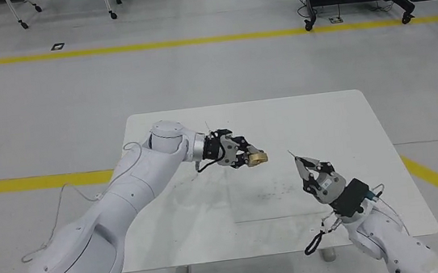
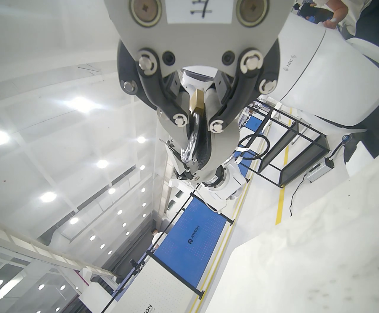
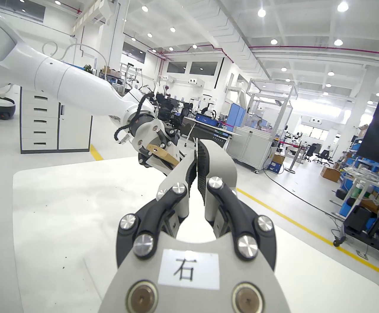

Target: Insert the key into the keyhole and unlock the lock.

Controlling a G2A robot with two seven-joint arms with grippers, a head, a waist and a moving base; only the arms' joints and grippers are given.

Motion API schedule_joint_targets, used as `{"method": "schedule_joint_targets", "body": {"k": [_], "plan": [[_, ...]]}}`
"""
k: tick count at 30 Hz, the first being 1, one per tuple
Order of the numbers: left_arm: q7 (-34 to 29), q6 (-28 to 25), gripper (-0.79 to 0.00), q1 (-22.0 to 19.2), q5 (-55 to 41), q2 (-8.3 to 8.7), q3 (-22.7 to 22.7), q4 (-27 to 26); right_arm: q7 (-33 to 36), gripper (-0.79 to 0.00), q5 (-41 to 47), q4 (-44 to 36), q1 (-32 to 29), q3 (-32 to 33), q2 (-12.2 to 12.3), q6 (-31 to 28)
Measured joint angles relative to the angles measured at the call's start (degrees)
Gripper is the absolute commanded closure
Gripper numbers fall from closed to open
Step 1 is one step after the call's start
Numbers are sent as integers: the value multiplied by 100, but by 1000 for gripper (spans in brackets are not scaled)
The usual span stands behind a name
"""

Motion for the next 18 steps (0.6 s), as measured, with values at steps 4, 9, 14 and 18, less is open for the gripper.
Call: {"method": "schedule_joint_targets", "body": {"k": [4,9,14,18], "plan": [[-2,-3,0,1,-2,1,-1,-2,-2,0,0,-1,-1,1,0,0],[-2,-3,0,1,-2,0,-1,-1,290,0,-300,-22,143,-26,3,80],[81,-46,0,80,-21,3,-38,-65,1213,0,-1974,-402,481,-179,18,127],[-51,-59,0,312,-268,-1,-194,-68,1567,0,-2855,-926,331,-62,57,175]]}}
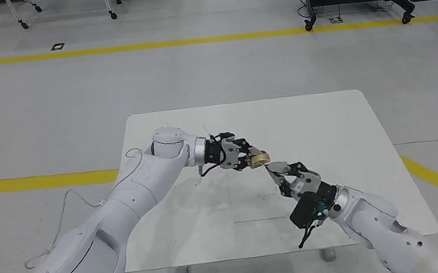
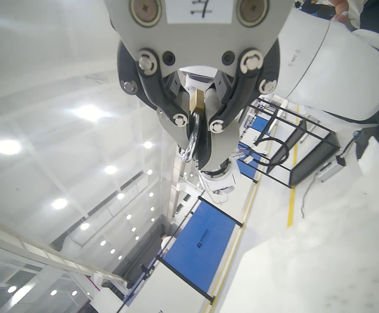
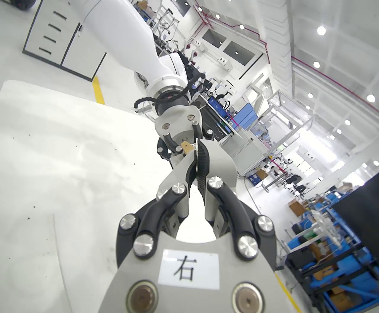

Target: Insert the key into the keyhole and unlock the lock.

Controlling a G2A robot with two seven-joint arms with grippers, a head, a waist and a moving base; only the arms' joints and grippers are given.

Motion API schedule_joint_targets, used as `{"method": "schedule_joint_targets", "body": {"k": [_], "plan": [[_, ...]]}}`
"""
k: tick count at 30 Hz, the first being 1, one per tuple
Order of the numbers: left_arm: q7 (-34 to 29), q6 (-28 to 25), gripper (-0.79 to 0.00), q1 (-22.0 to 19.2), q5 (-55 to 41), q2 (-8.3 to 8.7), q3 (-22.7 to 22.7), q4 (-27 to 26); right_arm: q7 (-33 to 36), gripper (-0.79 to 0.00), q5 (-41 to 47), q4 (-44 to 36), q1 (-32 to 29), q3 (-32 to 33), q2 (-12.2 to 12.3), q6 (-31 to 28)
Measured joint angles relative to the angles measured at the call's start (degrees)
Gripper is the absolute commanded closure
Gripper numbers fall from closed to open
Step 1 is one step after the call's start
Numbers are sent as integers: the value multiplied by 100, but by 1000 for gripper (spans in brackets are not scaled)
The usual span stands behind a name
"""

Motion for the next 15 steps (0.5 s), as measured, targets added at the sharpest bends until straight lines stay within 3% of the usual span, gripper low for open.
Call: {"method": "schedule_joint_targets", "body": {"k": [6,15], "plan": [[182,184,0,-69,234,-64,-23,88,98,0,-777,-759,-468,389,80,58],[565,654,0,-245,749,-86,-32,43,1002,0,-2064,-1766,-1134,976,166,-149]]}}
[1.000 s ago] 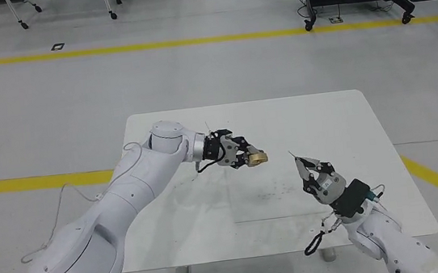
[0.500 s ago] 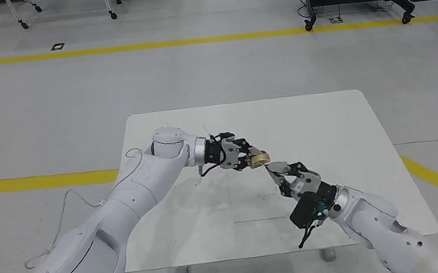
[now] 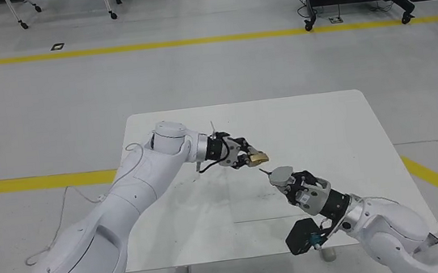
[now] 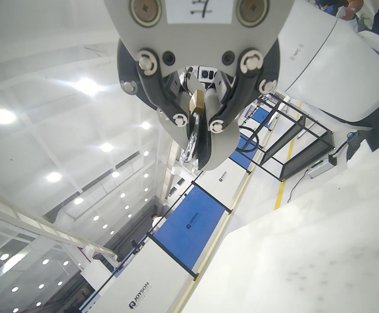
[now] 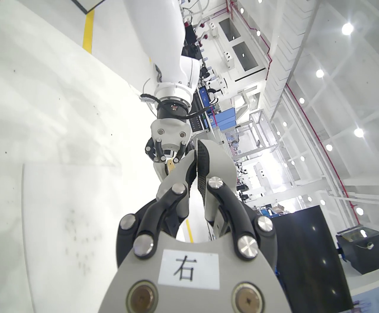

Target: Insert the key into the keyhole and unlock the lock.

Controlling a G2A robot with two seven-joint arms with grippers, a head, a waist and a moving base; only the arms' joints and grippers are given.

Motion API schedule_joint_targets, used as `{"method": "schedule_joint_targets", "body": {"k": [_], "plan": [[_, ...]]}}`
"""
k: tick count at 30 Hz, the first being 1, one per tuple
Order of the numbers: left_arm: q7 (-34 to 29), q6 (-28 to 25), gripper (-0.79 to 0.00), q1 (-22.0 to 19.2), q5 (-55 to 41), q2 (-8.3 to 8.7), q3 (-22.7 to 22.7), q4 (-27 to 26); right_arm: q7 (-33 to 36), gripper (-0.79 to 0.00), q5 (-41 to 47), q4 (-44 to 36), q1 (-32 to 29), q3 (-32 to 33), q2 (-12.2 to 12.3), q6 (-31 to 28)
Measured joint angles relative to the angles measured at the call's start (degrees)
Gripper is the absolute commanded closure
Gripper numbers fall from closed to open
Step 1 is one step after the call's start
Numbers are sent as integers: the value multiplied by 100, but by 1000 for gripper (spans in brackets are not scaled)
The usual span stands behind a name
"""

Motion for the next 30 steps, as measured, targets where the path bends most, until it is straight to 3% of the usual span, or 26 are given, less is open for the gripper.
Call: {"method": "schedule_joint_targets", "body": {"k": [17,30], "plan": [[-3,-5,0,1,-11,0,1,1,143,0,-155,-32,14,-13,-2,-24],[-3,-5,0,1,-11,0,1,1,2228,0,-2295,-763,128,-641,-39,-1508]]}}
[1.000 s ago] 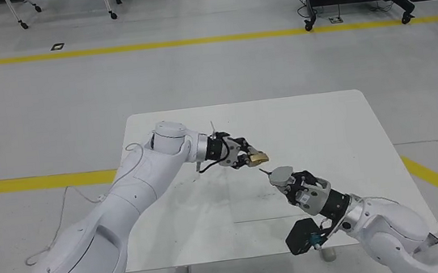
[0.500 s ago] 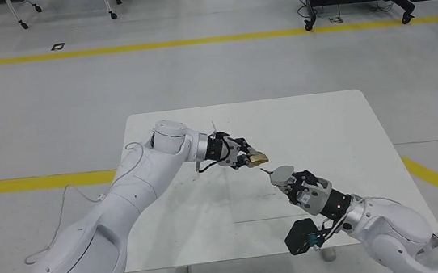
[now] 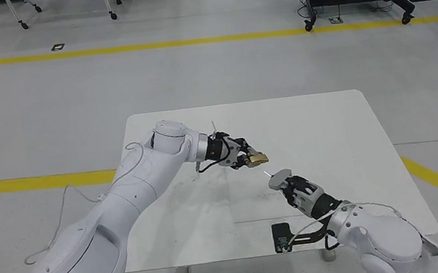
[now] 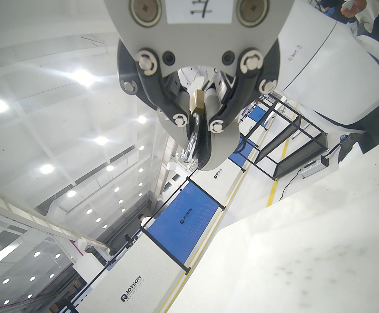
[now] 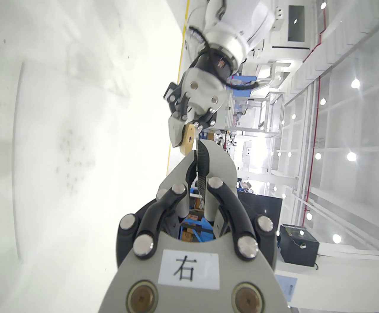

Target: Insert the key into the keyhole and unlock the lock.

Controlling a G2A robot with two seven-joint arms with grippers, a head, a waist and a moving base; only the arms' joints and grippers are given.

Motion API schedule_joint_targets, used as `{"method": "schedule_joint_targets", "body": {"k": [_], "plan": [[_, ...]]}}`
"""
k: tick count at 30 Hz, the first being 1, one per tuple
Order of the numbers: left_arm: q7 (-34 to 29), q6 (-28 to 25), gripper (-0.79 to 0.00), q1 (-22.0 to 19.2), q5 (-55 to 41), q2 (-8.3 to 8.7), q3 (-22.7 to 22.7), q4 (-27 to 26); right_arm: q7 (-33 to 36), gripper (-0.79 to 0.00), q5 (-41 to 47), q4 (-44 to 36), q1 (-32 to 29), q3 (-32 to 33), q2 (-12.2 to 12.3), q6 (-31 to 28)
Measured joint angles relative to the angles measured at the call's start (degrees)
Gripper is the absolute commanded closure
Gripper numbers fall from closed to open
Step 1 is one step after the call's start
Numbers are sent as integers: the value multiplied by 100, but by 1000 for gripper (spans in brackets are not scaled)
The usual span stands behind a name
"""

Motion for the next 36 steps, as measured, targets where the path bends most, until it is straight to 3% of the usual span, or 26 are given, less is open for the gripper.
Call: {"method": "schedule_joint_targets", "body": {"k": [5,9,18,26,36], "plan": [[36,-25,0,25,0,1,-14,-23,869,0,-305,1,320,-525,-105,-464],[502,-46,0,178,74,30,-128,-284,1485,0,-320,1,731,-1157,-254,-568],[880,9,0,394,171,123,-424,-660,2431,0,-146,1,1351,-1942,-527,-992],[1298,50,0,540,412,259,-738,-949,2459,0,300,1,1561,-1779,-618,-1270],[1328,264,0,770,627,394,-1008,-1377,2457,0,564,1,1413,-1372,-633,-1523]]}}
